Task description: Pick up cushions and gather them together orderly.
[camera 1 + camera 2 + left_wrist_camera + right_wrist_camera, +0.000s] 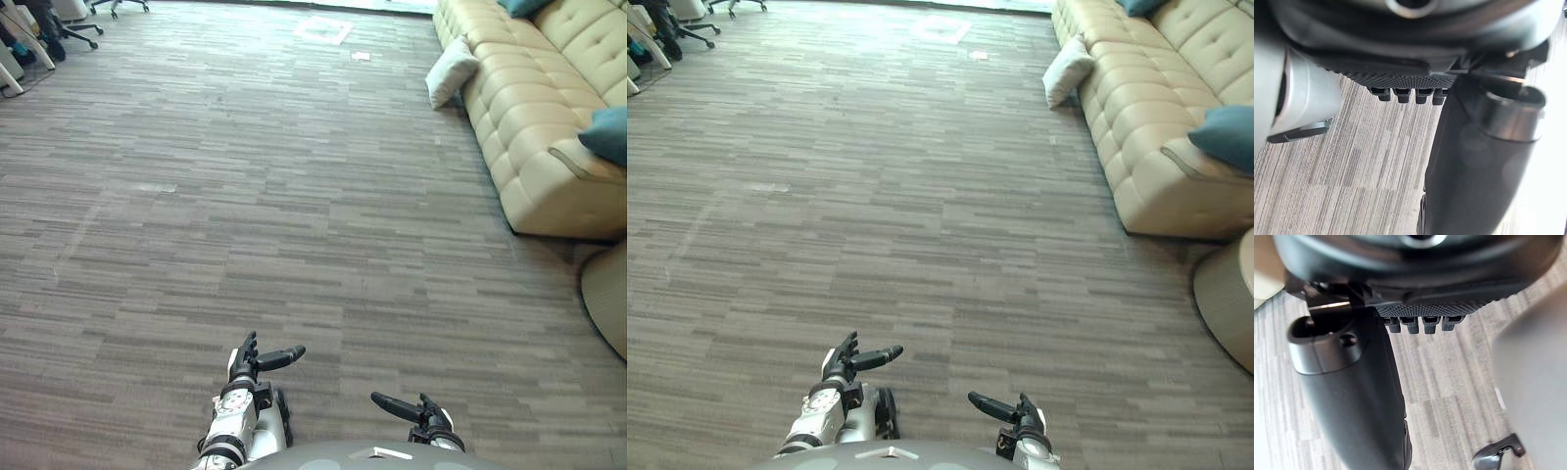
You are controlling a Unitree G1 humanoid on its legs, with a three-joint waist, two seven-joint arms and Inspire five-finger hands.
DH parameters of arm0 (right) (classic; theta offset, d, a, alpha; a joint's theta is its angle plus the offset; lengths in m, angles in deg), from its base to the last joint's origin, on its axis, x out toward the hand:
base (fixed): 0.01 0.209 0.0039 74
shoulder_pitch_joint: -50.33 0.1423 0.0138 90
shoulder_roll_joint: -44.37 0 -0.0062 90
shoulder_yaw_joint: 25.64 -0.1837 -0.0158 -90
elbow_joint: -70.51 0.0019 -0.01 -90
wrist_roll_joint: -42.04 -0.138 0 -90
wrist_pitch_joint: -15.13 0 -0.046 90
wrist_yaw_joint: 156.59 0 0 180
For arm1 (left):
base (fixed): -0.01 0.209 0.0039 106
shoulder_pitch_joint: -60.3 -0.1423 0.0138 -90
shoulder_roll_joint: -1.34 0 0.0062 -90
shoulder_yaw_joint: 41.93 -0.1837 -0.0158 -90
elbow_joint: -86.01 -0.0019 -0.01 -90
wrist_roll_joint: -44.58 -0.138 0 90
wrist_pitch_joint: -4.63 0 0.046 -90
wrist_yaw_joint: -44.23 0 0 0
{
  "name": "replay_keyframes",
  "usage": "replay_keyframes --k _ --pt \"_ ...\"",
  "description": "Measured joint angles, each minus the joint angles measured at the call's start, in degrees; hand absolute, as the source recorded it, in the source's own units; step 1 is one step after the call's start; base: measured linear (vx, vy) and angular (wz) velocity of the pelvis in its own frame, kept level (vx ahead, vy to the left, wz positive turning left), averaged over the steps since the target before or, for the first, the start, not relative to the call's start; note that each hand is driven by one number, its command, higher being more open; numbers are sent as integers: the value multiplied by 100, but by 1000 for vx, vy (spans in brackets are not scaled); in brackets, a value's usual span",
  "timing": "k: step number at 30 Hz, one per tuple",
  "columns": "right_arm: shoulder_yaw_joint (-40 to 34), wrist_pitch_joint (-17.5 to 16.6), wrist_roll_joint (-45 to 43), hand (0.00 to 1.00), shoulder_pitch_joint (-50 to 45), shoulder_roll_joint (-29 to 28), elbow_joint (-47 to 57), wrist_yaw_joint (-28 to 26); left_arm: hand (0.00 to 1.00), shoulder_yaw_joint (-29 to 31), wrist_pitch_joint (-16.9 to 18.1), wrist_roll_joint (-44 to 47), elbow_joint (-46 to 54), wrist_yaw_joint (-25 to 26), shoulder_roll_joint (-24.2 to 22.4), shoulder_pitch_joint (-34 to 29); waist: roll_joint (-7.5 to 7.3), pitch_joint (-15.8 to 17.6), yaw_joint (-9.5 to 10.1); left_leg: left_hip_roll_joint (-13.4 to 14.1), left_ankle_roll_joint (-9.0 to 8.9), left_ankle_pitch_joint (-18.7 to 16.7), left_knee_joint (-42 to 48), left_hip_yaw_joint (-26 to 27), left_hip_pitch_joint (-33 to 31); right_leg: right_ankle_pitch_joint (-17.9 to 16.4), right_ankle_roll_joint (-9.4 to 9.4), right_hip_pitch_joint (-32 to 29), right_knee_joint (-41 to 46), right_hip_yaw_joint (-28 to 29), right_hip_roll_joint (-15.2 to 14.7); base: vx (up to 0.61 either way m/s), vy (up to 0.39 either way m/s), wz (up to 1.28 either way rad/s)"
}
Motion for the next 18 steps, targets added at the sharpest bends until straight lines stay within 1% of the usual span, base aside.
replay_keyframes --k 1,2,3,4,5,6,7,8,9,10,11,12,13,14,15,16,17,18 --pt "0 -53 2 100 3 28 66 2 100 -26 0 59 -16 16 65 -123 50 8 -45 -2 -20 -9 -397 -2 488 -175 -13 -354 106 -214 102 437 59 -1" --pt "-7 -77 2 100 -10 36 112 3 100 -32 0 68 -42 24 83 -157 79 18 -51 2 -28 -11 -610 -6 724 -268 -23 -557 67 -348 169 628 43 6" --pt "-32 -151 1 100 23 73 111 9 100 -81 -1 89 -200 41 132 -163 129 53 -88 8 -62 45 -1104 -23 1201 -538 -233 -989 -394 -678 350 508 7 10" --pt "-33 -159 3 100 43 92 103 8 100 -80 -1 89 -247 39 135 -163 131 51 -122 17 -110 79 -1239 -21 1339 -603 -289 -1114 -700 -780 417 712 -57 23" --pt "-120 -146 -7 100 105 112 126 8 100 -82 -22 89 -329 22 117 -148 128 58 -196 18 -327 84 -1674 -1 1803 -619 -378 -1599 -2018 -1119 581 410 -66 18" --pt "-149 -147 -6 100 115 114 125 8 100 -83 -27 89 -339 21 112 -145 128 59 -200 23 -379 81 -1735 5 1867 -584 -371 -1653 -2266 -1129 626 685 -155 17" --pt "-151 -128 -7 100 158 123 167 1 100 -83 -51 87 -349 6 78 -142 135 71 -215 44 -512 4 -1986 62 2183 -194 -379 -1886 -3376 -1110 809 642 -187 16" --pt "-159 -116 -35 100 161 161 199 -1 100 -84 -53 86 -367 -5 17 -145 198 96 -266 101 -643 -67 -2115 21 2443 565 -501 -1839 -3497 -1018 952 941 -247 16" --pt "-157 -117 -34 100 180 194 190 -3 100 -76 -53 87 -393 -13 2 -129 242 102 -266 164 -649 -74 -2189 18 2575 526 -878 -1761 -3459 -1050 1067 850 -246 11" --pt "-149 -125 16 100 225 245 175 3 100 -66 -46 90 -384 -66 -125 -95 361 138 -211 236 -700 223 -2232 95 2708 39 -930 -1778 -3035 -1078 1063 578 -159 1" --pt "-178 -122 -1 100 224 246 157 9 100 -65 -47 90 -385 -92 -169 -87 356 141 -228 222 -748 339 -2228 111 2762 -132 -994 -1778 -2863 -1068 1037 545 -195 1" --pt "-258 -72 -6 100 230 251 151 1 100 -62 -48 85 -384 -111 -273 -84 390 122 -246 271 -844 517 -2119 95 2860 -427 -1086 -1703 -2644 -1070 1036 625 -247 7" --pt "-256 -60 -3 100 224 256 171 -1 100 -61 -45 85 -379 -121 -330 -81 436 99 -265 434 -930 606 -1604 -58 2739 -665 -1035 -1523 -2665 -1099 1107 625 -247 12" --pt "-255 -37 -2 100 225 241 171 -3 100 -52 -45 85 -364 -133 -346 -79 444 105 -299 581 -960 623 -925 -261 2492 -765 -1006 -1357 -2744 -1130 1160 649 -301 21" --pt "-238 -5 1 100 206 210 196 -9 100 44 -55 84 -250 -138 -429 -65 560 135 -315 1026 -1160 1010 1478 -936 1448 -843 -993 -872 -3115 -1216 1395 377 -185 4" --pt "-213 3 0 100 191 210 193 -6 100 46 -49 85 -157 -141 -443 -82 611 127 -280 1146 -1231 1106 2304 -1075 1091 -841 -997 -690 -3257 -1212 1500 466 -207 -15" --pt "-172 11 0 100 179 199 189 -2 100 59 -44 84 -87 -141 -442 -95 628 129 -253 1213 -1279 1133 2844 -1126 850 -845 -1002 -534 -3355 -1163 1569 437 -114 -40" --pt "0 46 -33 100 152 235 187 -6 100 201 -18 85 -26 -140 -445 -112 612 150 -245 1272 -1203 1087 3702 -1128 264 -879 -1052 -28 -3772 -1062 1715 511 -99 -42"
